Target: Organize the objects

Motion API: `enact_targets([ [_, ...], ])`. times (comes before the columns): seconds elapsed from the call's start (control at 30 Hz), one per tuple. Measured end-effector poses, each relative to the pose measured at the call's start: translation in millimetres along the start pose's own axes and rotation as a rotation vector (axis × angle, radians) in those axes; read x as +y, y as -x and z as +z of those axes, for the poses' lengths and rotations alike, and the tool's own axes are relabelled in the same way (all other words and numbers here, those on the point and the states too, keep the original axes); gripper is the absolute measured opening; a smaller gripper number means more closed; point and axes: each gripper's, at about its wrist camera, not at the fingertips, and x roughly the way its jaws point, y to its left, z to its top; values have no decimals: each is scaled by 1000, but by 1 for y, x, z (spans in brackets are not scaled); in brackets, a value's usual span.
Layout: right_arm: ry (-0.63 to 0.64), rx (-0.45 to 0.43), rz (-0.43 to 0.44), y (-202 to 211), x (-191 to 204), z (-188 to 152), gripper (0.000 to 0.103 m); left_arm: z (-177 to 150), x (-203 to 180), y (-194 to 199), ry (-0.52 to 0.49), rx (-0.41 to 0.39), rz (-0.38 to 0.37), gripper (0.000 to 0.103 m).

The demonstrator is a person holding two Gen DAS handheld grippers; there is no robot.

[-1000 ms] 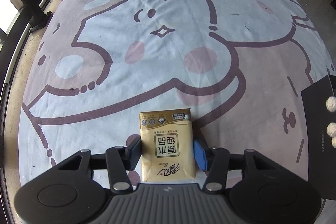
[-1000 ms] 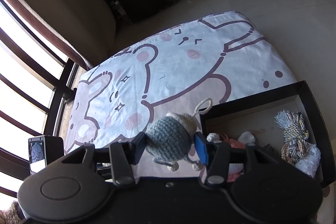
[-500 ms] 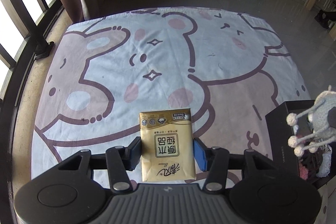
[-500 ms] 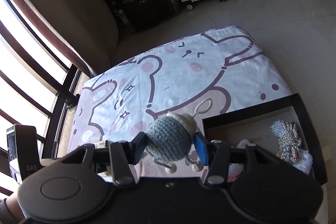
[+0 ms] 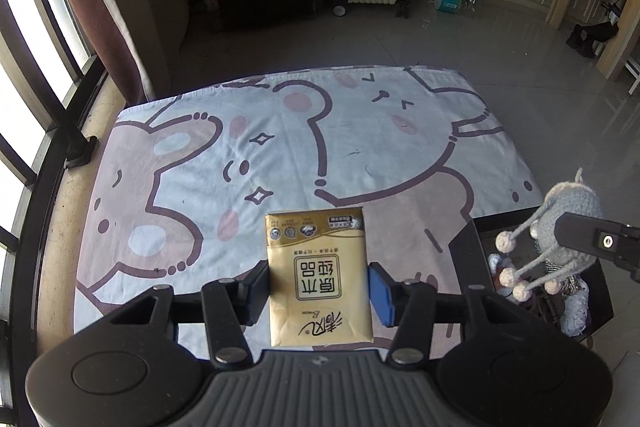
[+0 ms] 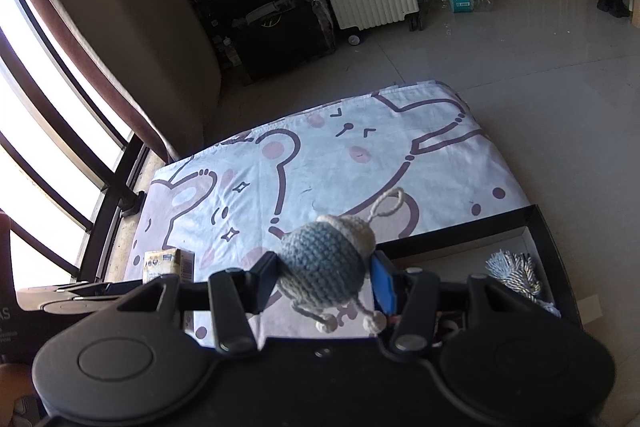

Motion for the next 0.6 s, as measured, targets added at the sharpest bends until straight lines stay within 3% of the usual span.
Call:
enact_targets([
  [0.6,-49,-77,-54,26,-39,6,51,11,-62,16,-60,-53,-119,53],
])
